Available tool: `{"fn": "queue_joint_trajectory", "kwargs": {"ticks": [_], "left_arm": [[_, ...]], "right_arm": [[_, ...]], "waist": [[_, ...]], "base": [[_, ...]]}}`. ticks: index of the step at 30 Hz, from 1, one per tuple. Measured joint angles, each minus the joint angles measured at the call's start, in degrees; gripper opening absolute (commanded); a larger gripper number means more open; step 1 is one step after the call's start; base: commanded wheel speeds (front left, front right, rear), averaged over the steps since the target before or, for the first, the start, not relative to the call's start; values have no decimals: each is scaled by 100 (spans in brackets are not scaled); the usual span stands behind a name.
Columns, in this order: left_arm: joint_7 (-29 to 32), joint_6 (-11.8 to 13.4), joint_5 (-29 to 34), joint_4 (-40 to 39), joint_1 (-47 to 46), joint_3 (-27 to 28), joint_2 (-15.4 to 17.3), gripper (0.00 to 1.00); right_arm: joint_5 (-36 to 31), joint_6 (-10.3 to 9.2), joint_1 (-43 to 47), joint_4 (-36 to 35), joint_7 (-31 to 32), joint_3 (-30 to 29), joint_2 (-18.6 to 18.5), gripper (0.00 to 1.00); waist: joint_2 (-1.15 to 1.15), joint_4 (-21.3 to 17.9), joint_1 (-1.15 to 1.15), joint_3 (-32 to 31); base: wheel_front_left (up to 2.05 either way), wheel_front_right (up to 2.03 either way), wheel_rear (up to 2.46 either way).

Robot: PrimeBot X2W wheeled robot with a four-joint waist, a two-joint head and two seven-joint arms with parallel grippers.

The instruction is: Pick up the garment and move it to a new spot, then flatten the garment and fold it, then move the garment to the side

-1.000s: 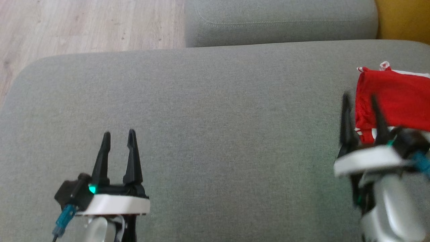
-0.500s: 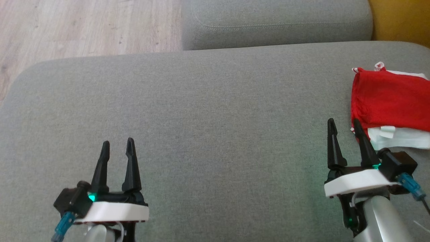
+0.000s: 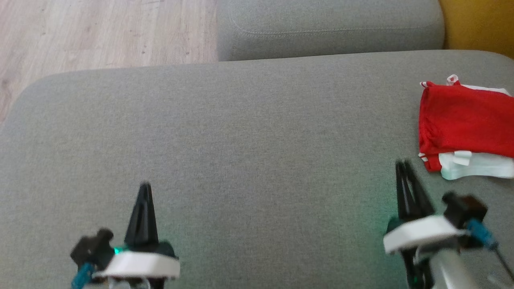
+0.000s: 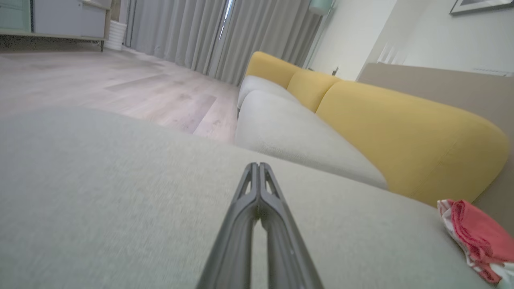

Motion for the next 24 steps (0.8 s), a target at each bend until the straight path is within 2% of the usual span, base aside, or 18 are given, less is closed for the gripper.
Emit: {"fn": "queue_joint_trajectory", "kwargs": {"ticks": [4,24], "left_arm": [[40,0,-59,305,281,-4,0,0],[313,-1,-1182,281,271,114,3,0]], "right_arm": [[44,0,349,311,10,18,4,0],[1318,0,328,182,357,-146,4,0]], "waist": [[0,-4,0,-4],[0,-32,0,-31]], "base": [[0,0,0],[0,0,0]]}}
